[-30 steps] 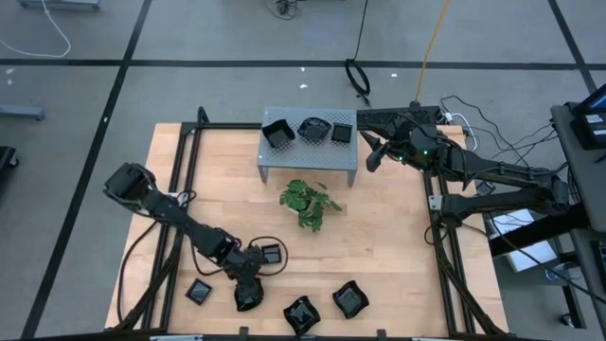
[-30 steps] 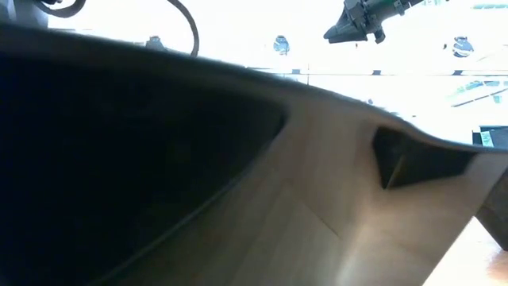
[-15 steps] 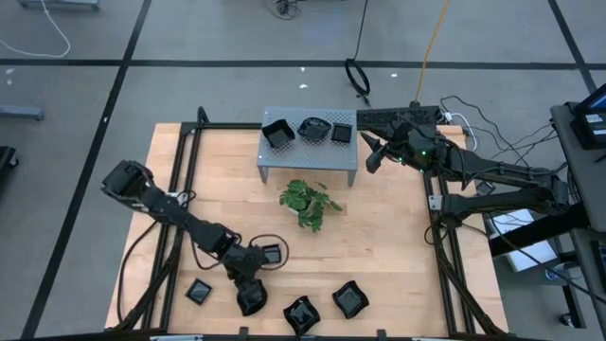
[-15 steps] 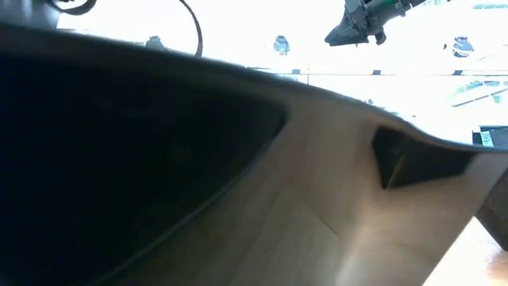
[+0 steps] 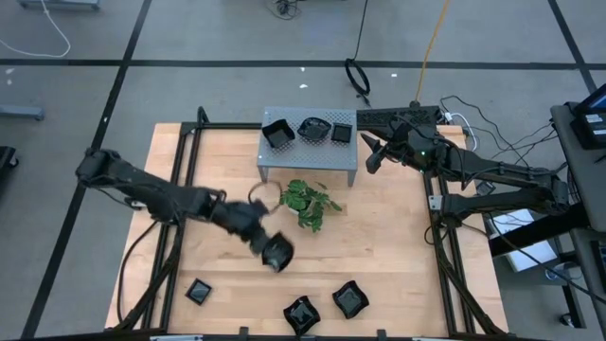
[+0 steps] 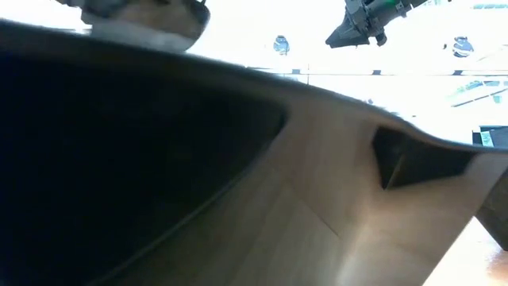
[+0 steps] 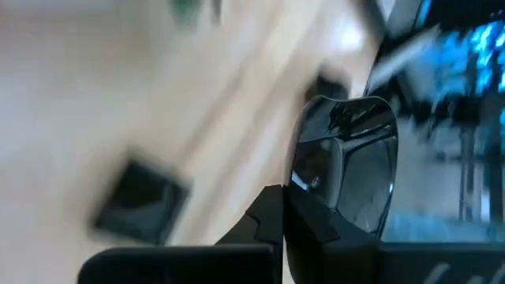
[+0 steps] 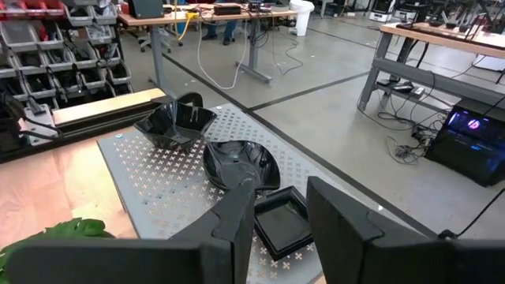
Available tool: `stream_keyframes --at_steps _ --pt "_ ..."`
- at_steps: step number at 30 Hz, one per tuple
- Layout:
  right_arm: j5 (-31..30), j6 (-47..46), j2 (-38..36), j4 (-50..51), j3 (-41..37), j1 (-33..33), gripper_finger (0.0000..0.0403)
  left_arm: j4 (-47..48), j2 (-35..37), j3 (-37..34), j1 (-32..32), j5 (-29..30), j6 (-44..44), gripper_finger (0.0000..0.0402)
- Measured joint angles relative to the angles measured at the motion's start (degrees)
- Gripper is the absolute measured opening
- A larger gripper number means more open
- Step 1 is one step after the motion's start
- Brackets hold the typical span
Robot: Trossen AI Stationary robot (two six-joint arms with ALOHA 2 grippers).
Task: Pick & Place Mini shaped plates
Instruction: Stack the leaf-shaped plate on top of the stacked leaf-shaped plates on the shelf
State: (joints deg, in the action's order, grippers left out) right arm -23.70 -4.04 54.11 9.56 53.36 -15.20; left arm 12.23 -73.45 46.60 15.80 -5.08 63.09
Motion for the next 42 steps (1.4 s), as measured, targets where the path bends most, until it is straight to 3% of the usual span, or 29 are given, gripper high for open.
stream_keyframes --at_steps 8,14,23,29,35,42 --pt "0.00 0.15 0.01 -0.81 0.00 0.00 0.0104 1.63 -0.16 11.42 -12.91 5.79 -21.78 0.0003" --pt "0.00 0.22 0.01 -1.25 0.00 0.00 0.0104 15.88 -4.79 26.57 -23.57 6.45 -38.36 0.0003" --pt "-0.04 0.42 0.01 -1.59 0.00 -0.07 0.0104 36.24 -22.10 52.96 -36.69 -0.77 -60.12 0.0003" --pt "-0.12 0.44 0.01 -1.57 0.00 -0.07 0.0104 38.58 -32.77 65.99 -42.14 -2.43 -71.66 0.0003" --pt "-0.20 0.44 0.01 -1.40 0.00 -0.09 0.0104 38.20 -38.38 70.25 -45.50 -2.41 -80.04 0.0003" --pt "-0.28 2.38 0.25 -1.62 0.00 -0.11 0.0104 38.25 -38.56 70.30 -48.37 -2.49 -96.57 0.0003"
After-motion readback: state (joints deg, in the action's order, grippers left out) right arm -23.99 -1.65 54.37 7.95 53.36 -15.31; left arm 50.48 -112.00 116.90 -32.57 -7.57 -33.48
